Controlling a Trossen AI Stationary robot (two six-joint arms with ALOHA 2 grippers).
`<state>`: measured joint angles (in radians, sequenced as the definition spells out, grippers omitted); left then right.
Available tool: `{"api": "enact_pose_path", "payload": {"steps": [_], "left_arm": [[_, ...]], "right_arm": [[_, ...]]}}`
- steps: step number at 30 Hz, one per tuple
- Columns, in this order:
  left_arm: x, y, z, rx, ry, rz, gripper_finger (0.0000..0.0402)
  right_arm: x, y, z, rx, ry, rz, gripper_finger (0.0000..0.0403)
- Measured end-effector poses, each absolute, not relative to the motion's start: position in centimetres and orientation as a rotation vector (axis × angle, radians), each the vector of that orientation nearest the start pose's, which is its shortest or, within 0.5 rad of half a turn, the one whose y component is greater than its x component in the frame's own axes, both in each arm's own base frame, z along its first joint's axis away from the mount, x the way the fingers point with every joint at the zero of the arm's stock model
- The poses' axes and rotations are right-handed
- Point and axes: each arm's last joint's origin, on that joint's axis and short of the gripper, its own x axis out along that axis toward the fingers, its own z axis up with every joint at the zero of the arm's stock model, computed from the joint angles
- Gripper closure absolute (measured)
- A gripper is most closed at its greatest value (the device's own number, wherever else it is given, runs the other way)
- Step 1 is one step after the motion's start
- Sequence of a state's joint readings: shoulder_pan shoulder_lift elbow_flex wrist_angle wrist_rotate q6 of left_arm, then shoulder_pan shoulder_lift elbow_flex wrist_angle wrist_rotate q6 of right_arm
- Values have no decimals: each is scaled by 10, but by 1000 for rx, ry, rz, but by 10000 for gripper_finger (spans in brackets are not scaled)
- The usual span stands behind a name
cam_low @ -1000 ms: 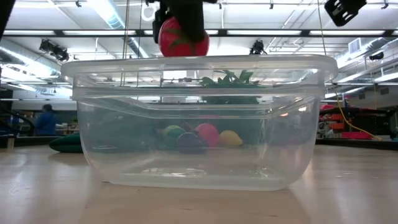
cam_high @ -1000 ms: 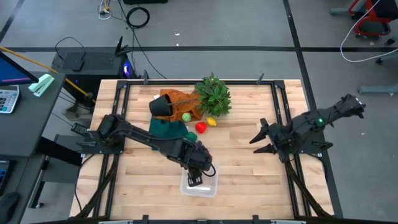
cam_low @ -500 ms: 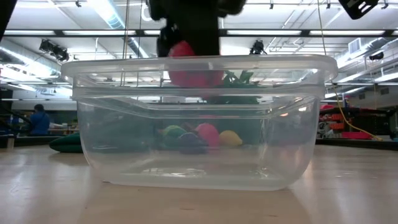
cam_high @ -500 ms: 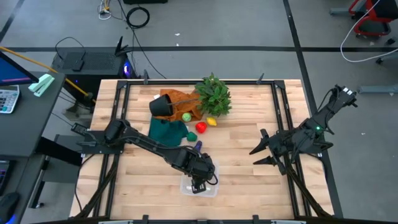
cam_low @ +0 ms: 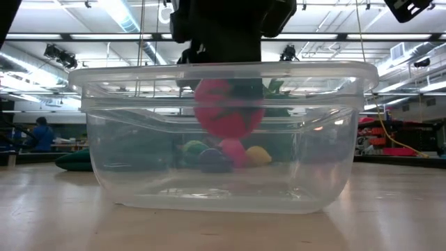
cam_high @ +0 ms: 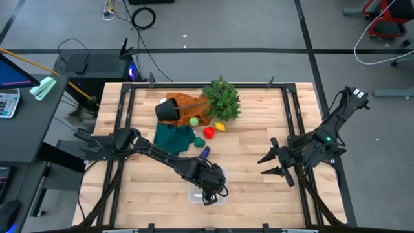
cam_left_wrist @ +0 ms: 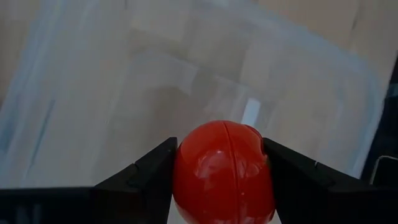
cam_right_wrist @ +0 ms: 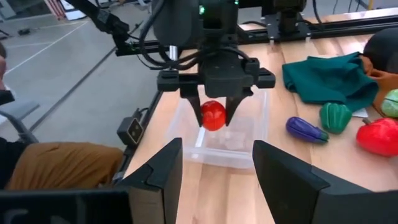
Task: Pick and placing Produce into tupperware
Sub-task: Put the red tomato into the transparent bin
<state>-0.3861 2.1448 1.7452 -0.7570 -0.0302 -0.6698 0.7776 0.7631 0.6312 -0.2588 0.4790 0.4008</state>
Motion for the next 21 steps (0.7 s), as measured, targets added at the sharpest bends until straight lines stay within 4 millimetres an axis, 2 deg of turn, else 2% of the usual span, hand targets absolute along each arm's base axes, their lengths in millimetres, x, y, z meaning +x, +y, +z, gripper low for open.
{"api": "enact_pose_path", "payload": {"steps": [3,7,14,21], "left_arm": [[420,-171,195,-352,1168,72,180],[421,-172,182,-338,1200,87,179],[423,-170,170,-330,1233,103,177],[424,-169,169,-320,1227,118,169]], "right_arm": [[130,109,276,161,372,216,248],[131,110,276,159,371,209,248],[132,110,277,166,358,203,248],[132,110,277,173,357,202,248]]}}
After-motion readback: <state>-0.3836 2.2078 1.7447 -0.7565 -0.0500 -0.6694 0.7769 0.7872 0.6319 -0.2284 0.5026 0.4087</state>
